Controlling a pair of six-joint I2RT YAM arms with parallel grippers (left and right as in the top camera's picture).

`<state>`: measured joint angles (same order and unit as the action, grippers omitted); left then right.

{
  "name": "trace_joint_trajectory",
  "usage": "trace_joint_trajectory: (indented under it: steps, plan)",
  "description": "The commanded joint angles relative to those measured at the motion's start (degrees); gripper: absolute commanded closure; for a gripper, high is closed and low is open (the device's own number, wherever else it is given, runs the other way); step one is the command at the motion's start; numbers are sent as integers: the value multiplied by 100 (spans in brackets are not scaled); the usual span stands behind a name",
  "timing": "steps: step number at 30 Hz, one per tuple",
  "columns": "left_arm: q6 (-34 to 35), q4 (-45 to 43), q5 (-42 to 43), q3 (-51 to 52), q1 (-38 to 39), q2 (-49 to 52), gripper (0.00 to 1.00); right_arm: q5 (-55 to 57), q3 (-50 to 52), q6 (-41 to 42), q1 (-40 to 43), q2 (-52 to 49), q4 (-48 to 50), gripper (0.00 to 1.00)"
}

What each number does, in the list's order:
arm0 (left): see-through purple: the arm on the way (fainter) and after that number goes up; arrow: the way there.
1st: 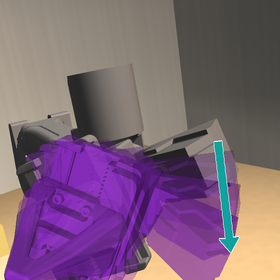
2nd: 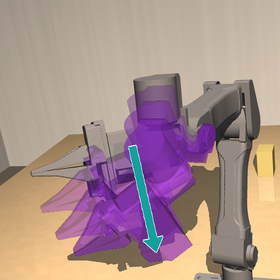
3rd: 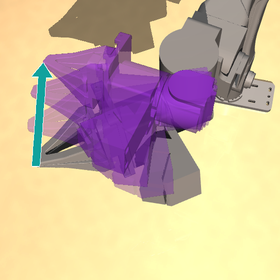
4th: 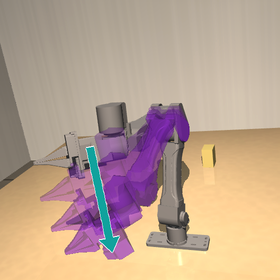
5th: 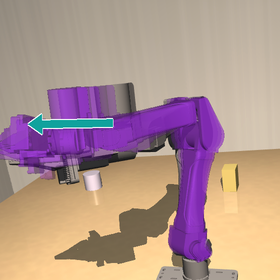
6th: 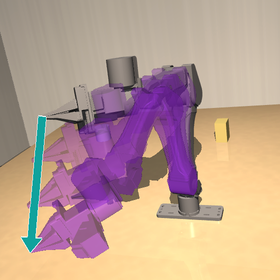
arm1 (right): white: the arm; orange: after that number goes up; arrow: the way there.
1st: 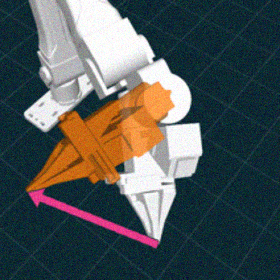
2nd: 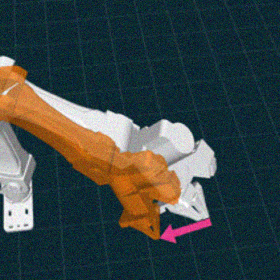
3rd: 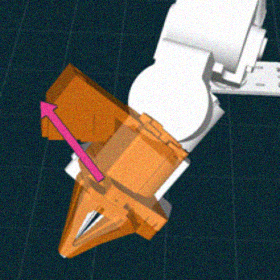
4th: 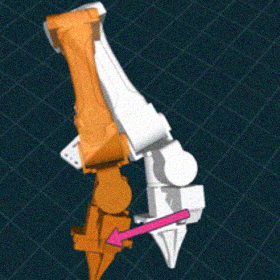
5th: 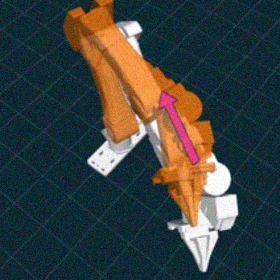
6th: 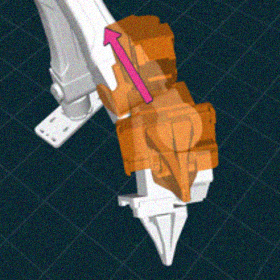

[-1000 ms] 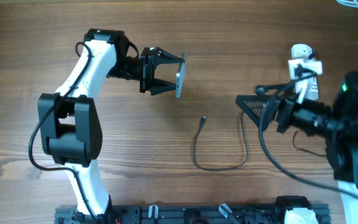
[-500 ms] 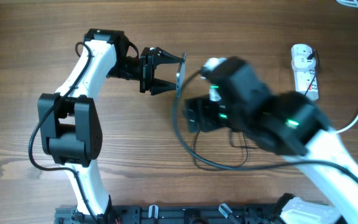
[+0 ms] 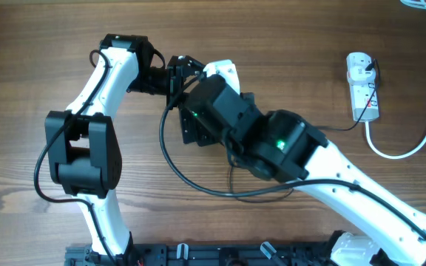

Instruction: Plug charger to phone and switch on socket

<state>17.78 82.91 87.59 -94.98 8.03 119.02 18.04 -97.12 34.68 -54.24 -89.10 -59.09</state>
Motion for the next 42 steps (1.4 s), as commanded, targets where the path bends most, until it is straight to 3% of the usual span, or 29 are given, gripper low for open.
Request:
trace_joint_trajectory:
  steps: [1,11,14,16,24,30,42]
  plan:
    - [-114,2,258,4,11,-214,42,964,-129,361,-24,-400,-66,5]
    - [-111,2,258,4,11,-214,43,1626,-101,780,-24,-446,-138,5]
    - [-111,4,258,4,11,-214,43,1622,-101,787,-24,-448,-125,20]
    - [-111,4,258,4,11,-214,43,1622,-101,787,-24,-452,-138,24]
    - [-111,-11,238,4,11,-214,43,1340,-101,901,-24,-599,-94,24]
    - [-109,-240,238,4,11,-214,42,1154,-101,901,-22,-634,-24,38]
    - [-83,-234,240,4,11,-214,44,1593,-101,1202,-22,-826,26,41]
